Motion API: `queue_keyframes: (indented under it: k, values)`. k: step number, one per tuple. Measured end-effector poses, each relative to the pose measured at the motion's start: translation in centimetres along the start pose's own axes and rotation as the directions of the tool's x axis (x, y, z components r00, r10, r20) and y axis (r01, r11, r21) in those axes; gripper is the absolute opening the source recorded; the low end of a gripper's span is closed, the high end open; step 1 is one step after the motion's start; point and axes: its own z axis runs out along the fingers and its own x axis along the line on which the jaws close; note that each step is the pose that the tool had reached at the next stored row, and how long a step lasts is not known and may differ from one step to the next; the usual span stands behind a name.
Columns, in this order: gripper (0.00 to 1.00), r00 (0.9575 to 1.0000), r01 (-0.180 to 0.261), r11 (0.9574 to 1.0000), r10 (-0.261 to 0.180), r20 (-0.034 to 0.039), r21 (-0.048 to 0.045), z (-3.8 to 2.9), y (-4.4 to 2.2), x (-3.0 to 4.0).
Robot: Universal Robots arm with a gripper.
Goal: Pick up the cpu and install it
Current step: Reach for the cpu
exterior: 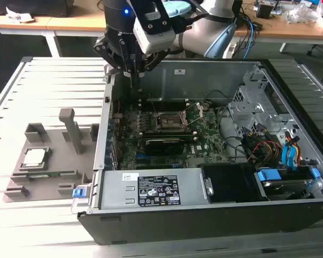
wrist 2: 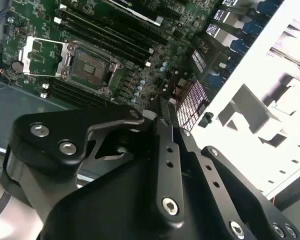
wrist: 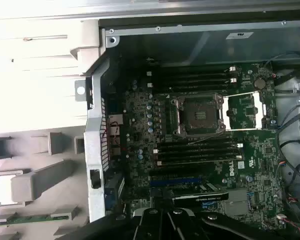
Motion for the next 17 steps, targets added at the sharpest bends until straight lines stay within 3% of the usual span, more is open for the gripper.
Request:
queue_keyframes:
  k: [3, 6, 9, 13, 17]
  values:
    - [0.11, 1.0, 0.0, 1.0, 0.0, 0.0001, 0.0, -0.05, -0.13, 1.81]
    - [0.11, 1.0, 0.0, 1.0, 0.0, 0.0002, -0.0001, -0.07, -0.2, 2.69]
    - [0.11, 1.0, 0.0, 1.0, 0.0, 0.0003, 0.0, -0.14, -0.37, 5.03]
    - [0.11, 1.0, 0.0, 1.0, 0.0, 0.0004, 0.0, -0.19, -0.52, 6.94]
    - [0.11, 1.0, 0.0, 1.0, 0.0, 0.0007, -0.0001, -0.25, -0.71, 9.5]
